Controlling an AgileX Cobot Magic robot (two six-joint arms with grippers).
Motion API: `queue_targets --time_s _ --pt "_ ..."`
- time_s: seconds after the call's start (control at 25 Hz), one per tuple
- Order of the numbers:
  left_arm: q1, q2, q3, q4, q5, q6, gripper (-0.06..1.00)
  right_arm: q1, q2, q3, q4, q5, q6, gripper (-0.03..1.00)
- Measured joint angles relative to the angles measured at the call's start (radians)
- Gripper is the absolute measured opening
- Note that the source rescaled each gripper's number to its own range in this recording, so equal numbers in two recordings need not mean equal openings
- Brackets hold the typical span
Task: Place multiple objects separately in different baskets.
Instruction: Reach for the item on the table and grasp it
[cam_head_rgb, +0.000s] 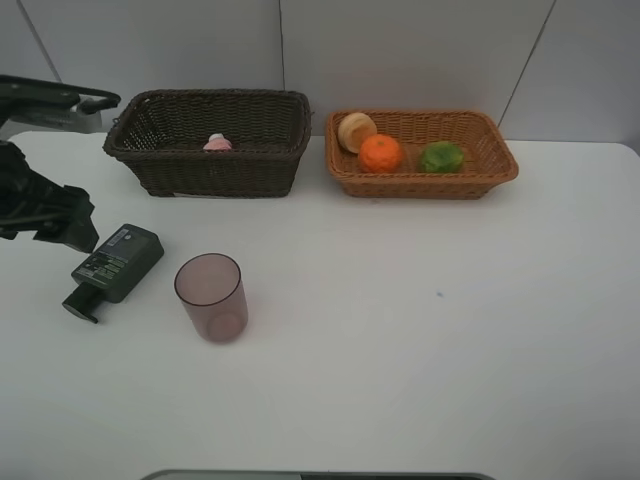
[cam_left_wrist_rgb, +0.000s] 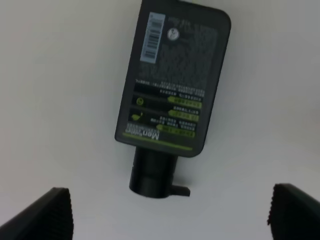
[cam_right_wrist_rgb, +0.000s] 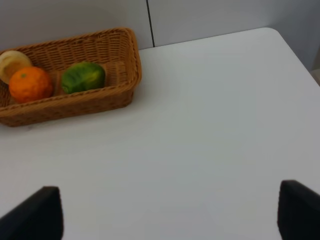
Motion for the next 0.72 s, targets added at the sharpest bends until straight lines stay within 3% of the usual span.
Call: queue_targets --time_s 0.72 --pt "-0.001 0.307 -0.022 0.057 -0.297 0.0 1.0 0.0 0.0 0.0 0.0 0.0 0.0 0.87"
